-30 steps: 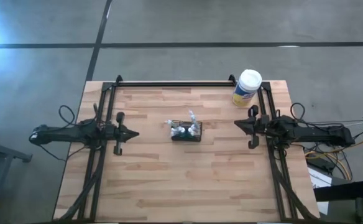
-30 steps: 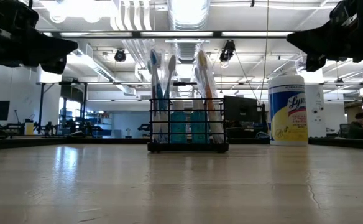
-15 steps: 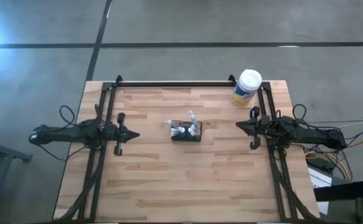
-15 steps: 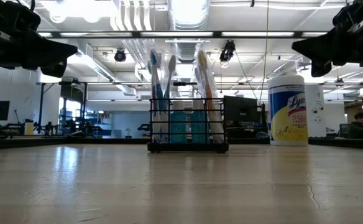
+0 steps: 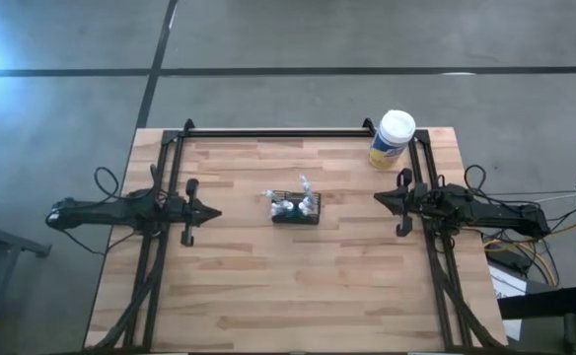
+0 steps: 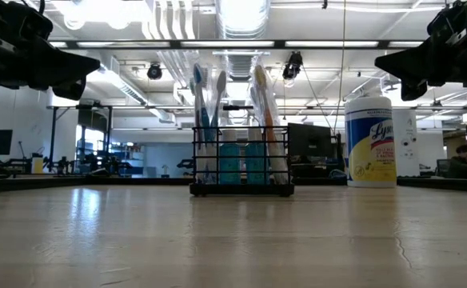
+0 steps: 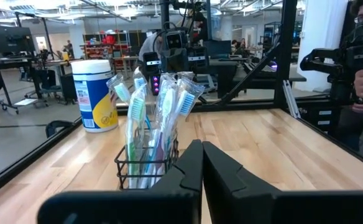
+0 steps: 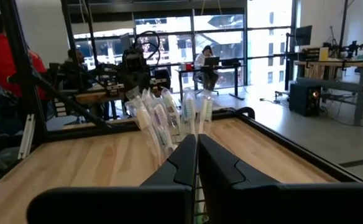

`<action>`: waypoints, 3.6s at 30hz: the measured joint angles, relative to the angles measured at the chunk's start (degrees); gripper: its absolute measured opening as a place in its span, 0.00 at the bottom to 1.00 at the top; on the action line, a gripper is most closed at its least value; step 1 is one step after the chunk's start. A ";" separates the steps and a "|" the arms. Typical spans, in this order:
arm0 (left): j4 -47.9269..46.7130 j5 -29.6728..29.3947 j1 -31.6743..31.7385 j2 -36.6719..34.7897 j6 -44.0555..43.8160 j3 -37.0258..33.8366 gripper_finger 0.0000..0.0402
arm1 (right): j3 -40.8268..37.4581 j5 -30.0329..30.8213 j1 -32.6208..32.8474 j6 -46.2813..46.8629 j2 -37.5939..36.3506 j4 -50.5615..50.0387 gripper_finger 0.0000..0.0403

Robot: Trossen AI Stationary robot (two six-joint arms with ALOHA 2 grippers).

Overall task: Pick & Place toothbrushing station
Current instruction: Return to Home Position

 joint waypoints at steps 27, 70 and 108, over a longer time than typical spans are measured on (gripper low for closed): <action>1.07 -0.34 0.00 0.02 -4.86 0.16 0.05 | 0.02 -0.07 0.00 1.49 0.02 -0.04 0.03; 1.24 -0.28 -0.02 0.02 -4.88 0.16 0.05 | 0.02 -0.09 -0.02 1.47 0.02 -0.05 0.03; 1.25 -0.25 -0.01 0.03 -4.88 0.18 0.05 | 0.04 -0.09 -0.02 1.49 0.02 -0.06 0.03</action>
